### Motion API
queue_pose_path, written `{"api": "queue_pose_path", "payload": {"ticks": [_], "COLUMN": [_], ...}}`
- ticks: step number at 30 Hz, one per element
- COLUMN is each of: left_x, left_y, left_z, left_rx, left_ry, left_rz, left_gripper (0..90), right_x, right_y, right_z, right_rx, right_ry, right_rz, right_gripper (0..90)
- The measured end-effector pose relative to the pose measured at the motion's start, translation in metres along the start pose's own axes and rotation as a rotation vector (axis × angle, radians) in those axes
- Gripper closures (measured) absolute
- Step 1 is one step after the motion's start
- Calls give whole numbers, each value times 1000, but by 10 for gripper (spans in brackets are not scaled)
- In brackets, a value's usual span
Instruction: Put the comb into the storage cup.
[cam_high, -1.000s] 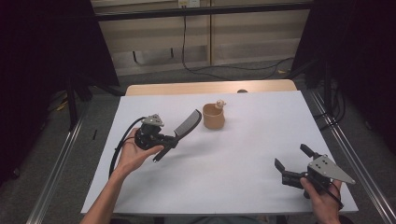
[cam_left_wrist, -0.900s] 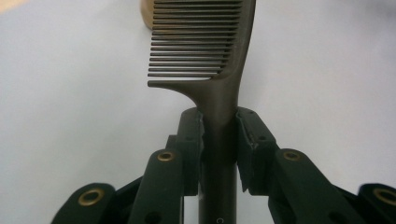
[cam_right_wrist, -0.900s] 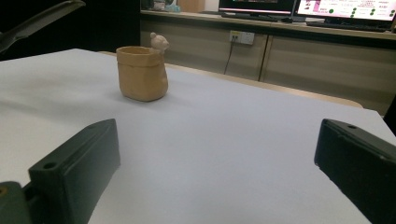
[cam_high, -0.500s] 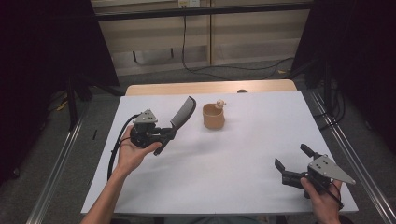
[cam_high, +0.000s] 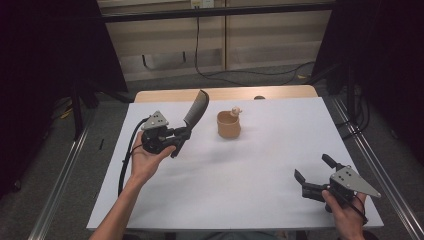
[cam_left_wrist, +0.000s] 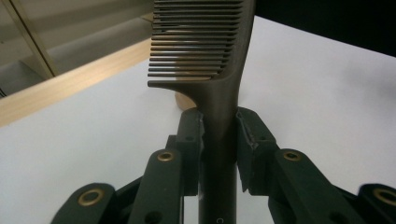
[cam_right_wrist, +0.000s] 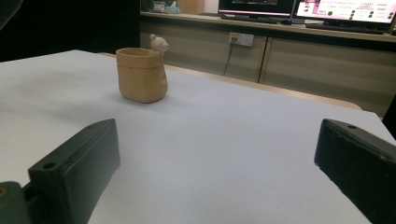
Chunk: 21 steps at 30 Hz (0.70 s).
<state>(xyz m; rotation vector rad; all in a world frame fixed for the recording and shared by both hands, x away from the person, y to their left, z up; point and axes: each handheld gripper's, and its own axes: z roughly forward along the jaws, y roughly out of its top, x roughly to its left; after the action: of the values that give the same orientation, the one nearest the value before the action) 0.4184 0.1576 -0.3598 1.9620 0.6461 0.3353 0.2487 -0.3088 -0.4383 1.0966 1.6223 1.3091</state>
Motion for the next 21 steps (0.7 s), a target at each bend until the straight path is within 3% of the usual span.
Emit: {"api": "queue_pose_path", "payload": {"ticks": [21], "left_x": [0], "left_y": [15], "left_z": [13], "left_rx": [-163], "left_ry": [20], "left_rz": [16], "left_gripper": [728], "right_x": [0], "right_y": [0], "right_z": [0], "right_rx": [2], "right_ry": [-6], "right_rz": [1], "right_gripper": [0]}}
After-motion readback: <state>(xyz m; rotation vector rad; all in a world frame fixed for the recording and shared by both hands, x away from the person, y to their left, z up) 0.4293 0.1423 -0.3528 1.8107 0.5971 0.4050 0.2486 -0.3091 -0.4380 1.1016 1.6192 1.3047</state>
